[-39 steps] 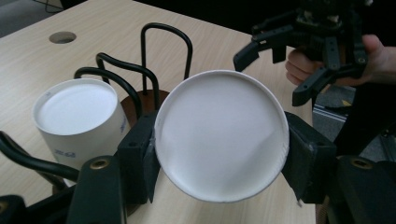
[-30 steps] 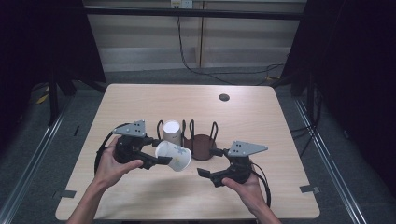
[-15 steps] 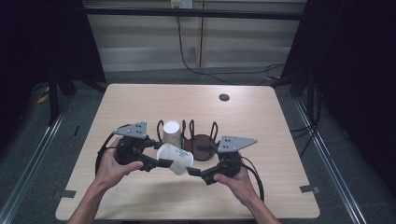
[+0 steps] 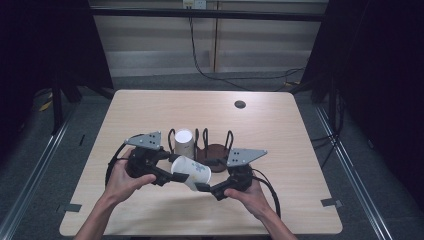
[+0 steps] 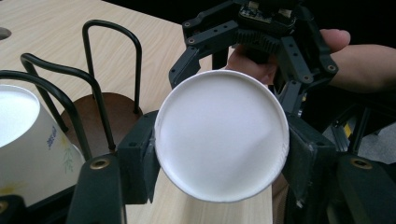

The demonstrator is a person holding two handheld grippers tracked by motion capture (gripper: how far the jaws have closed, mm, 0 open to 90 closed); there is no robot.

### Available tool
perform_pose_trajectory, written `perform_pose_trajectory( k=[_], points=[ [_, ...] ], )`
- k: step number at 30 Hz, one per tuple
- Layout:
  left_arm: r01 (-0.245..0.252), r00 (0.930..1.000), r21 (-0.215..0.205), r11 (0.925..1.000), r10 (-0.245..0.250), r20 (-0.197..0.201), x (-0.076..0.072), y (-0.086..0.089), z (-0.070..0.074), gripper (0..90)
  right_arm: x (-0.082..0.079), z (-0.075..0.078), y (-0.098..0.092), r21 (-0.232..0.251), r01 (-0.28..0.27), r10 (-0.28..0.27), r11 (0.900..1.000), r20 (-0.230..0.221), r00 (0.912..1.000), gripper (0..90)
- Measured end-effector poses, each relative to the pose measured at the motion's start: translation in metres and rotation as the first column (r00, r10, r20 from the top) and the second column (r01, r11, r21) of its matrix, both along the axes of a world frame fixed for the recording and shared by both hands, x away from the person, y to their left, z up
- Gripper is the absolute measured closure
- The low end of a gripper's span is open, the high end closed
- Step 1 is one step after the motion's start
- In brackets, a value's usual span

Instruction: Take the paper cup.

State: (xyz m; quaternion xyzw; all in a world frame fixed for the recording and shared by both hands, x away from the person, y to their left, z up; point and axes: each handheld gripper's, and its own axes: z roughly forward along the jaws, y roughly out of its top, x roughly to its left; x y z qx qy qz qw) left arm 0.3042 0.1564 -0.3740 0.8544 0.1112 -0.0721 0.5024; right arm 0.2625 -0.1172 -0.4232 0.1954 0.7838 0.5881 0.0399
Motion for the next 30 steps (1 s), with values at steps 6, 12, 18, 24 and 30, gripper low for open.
perform_pose_trajectory(
  k=[6, 12, 18, 24, 30],
  points=[
    [0.009, 0.9999, 0.005, 0.9999, -0.009, -0.006, 0.0, -0.003, -0.001, 37.4, 0.001, -0.005, 0.005, -0.021, -0.016, 0.016, 1.0, -0.001, 0.9999, 18.9],
    [0.02, 0.9997, 0.02, 0.9996, -0.019, -0.015, -0.001, -0.007, -0.004, 37.3, 0.001, -0.009, 0.009, -0.043, -0.04, 0.04, 0.998, -0.001, 0.9992, 21.4],
    [0.028, 0.999, 0.008, 0.9996, -0.028, -0.036, 0.002, -0.006, -0.007, 37.3, 0.001, -0.011, 0.009, -0.059, -0.05, 0.05, 0.997, 0.005, 0.9987, 25.6],
    [0.028, 0.9987, -0.006, 0.9996, -0.029, -0.042, 0.003, -0.005, -0.009, 35.3, 0.0, -0.01, 0.008, -0.071, -0.058, 0.059, 0.996, 0.008, 0.9982, 29.1],
    [0.024, 0.999, -0.007, 0.9997, -0.024, -0.038, 0.003, -0.004, -0.009, 33.7, 0.0, -0.01, 0.008, -0.072, -0.06, 0.06, 0.996, 0.009, 0.9981, 29.6]
  ],
)
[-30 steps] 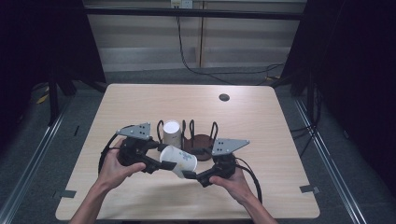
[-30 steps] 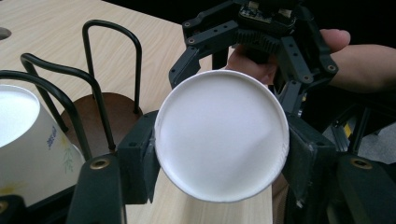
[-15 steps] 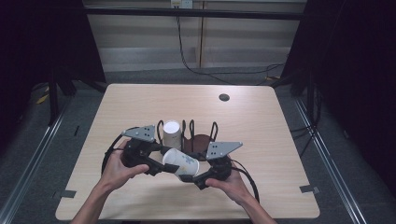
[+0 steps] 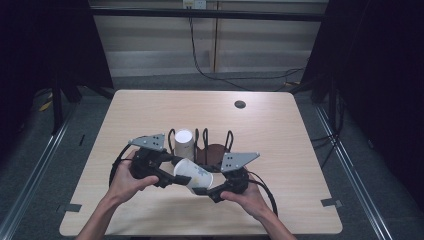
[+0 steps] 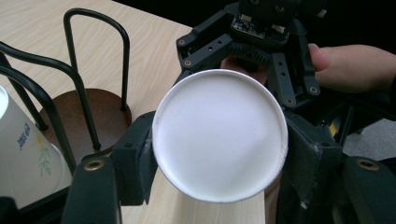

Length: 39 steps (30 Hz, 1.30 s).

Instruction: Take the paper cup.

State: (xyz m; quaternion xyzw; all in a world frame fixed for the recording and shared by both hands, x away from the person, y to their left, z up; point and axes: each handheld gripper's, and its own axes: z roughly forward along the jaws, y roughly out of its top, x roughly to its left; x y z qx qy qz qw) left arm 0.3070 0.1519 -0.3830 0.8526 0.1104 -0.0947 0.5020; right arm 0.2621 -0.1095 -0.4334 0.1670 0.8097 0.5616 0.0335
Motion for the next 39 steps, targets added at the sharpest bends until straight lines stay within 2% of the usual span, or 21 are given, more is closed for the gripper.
perform_pose_trajectory(
  k=[6, 13, 16, 20, 24, 30, 34, 36, 39],
  points=[
    [-0.019, 0.9998, -0.002, 0.9998, 0.019, 0.011, 0.0, 0.0, 0.0, 26.2, 0.0, 0.001, -0.001, 0.003, 0.004, -0.004, 1.0, -0.002, 1.0, 29.6],
    [-0.018, 0.9998, -0.001, 0.9998, 0.018, 0.011, 0.0, 0.003, 0.001, 19.2, 0.001, 0.002, -0.004, 0.006, 0.01, -0.01, 1.0, -0.004, 0.9999, 29.6],
    [-0.015, 0.9998, 0.001, 0.9999, 0.015, 0.016, 0.0, 0.003, 0.001, 18.2, 0.0, 0.003, -0.006, 0.009, 0.014, -0.014, 1.0, -0.005, 0.9999, 29.8],
    [-0.042, 0.9984, 0.011, 0.999, 0.042, 0.037, 0.0, 0.004, 0.002, 18.1, 0.001, 0.003, -0.006, 0.002, 0.017, -0.017, 1.0, -0.006, 0.9998, 29.7],
    [-0.041, 0.9984, 0.014, 0.999, 0.041, 0.039, 0.0, 0.006, 0.002, 18.2, 0.002, 0.004, -0.008, 0.007, 0.023, -0.023, 1.0, -0.013, 0.9997, 29.9],
    [-0.049, 0.9981, 0.072, 0.9962, 0.046, 0.041, 0.001, 0.009, -0.002, 17.7, 0.004, 0.003, -0.01, 0.005, 0.031, -0.031, 1.0, -0.024, 0.9992, 29.9],
    [-0.048, 0.9983, 0.059, 0.9971, 0.045, 0.036, 0.0, 0.013, -0.006, 17.7, 0.004, 0.003, -0.012, 0.004, 0.032, -0.032, 0.999, -0.028, 0.9991, 29.9],
    [-0.05, 0.9983, 0.082, 0.9954, 0.047, 0.036, 0.0, 0.013, -0.009, 17.7, 0.004, 0.003, -0.013, 0.003, 0.039, -0.039, 0.999, -0.03, 0.9988, 29.9],
    [-0.053, 0.998, 0.078, 0.9955, 0.05, 0.039, 0.0, 0.016, -0.009, 17.6, 0.005, 0.004, -0.014, 0.001, 0.043, -0.043, 0.999, -0.031, 0.9986, 29.9]
  ],
)
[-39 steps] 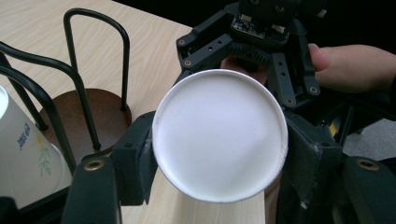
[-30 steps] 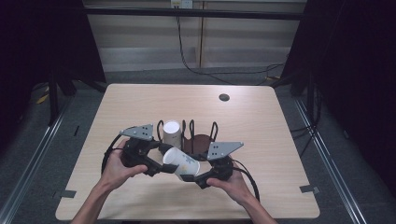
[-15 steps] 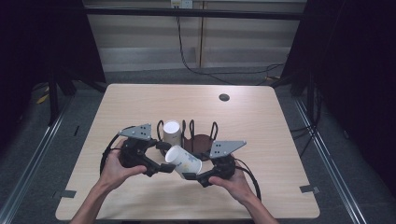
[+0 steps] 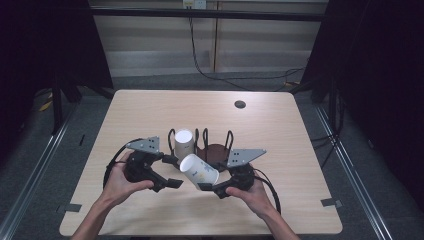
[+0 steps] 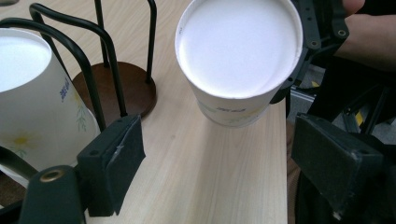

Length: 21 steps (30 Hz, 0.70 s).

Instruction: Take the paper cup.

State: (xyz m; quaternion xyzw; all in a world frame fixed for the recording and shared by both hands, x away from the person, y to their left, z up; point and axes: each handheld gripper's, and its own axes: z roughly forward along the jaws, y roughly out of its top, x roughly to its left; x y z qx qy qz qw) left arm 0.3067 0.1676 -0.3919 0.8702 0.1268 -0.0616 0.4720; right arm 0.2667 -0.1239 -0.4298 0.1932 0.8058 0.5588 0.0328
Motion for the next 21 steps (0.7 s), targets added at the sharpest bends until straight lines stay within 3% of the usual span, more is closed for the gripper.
perform_pose_trajectory(
  k=[11, 21],
  points=[
    [-0.014, 0.9999, 0.023, 0.9996, 0.014, 0.005, 0.0, 0.004, -0.002, 16.7, 0.001, 0.003, -0.005, -0.033, -0.008, 0.007, 0.999, -0.029, 0.9995, 30.6],
    [-0.008, 0.9997, 0.098, 0.9952, 0.006, 0.025, -0.002, 0.003, -0.006, 16.7, 0.002, 0.009, -0.01, -0.088, -0.006, 0.004, 0.996, -0.034, 0.9994, 30.5]
  ],
)
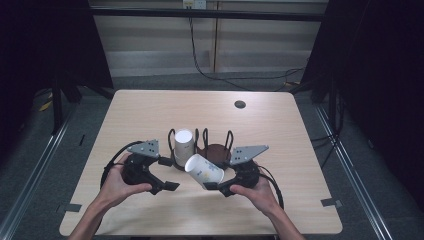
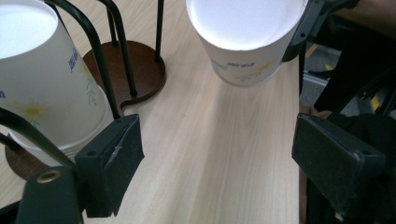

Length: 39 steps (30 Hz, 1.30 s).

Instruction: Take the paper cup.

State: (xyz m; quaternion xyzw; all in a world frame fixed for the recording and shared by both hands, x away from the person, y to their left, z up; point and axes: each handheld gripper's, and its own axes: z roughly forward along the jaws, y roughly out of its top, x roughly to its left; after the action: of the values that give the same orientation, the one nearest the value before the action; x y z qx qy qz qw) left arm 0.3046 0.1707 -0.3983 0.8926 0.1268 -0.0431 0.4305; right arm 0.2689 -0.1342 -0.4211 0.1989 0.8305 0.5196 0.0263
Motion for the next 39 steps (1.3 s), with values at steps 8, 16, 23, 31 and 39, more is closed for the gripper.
perform_pose_trajectory(
  k=[8, 16, 23, 31, 39],
  points=[
    [0.02, 0.9997, 0.054, 0.9983, -0.021, 0.016, -0.001, -0.005, -0.003, 16.7, 0.0, -0.001, 0.005, -0.105, -0.03, 0.028, 0.994, -0.015, 0.9995, 30.6],
    [0.03, 0.9991, 0.087, 0.9957, -0.033, 0.027, -0.003, -0.012, -0.005, 17.8, 0.001, 0.002, 0.007, -0.22, -0.067, 0.06, 0.973, -0.036, 0.9975, 30.6],
    [0.035, 0.9988, 0.12, 0.9922, -0.038, 0.03, -0.006, -0.018, -0.01, 17.8, 0.003, 0.001, 0.016, -0.302, -0.1, 0.083, 0.948, -0.067, 0.9943, 30.6],
    [0.057, 0.9972, 0.152, 0.9867, -0.064, 0.04, -0.008, -0.024, -0.013, 18.1, 0.005, -0.002, 0.026, -0.378, -0.135, 0.109, 0.916, -0.088, 0.9901, 30.6],
    [0.08, 0.9958, 0.186, 0.9793, -0.087, 0.03, -0.009, -0.031, -0.017, 20.1, 0.006, -0.007, 0.03, -0.418, -0.153, 0.123, 0.895, -0.097, 0.9877, 30.6]
  ],
)
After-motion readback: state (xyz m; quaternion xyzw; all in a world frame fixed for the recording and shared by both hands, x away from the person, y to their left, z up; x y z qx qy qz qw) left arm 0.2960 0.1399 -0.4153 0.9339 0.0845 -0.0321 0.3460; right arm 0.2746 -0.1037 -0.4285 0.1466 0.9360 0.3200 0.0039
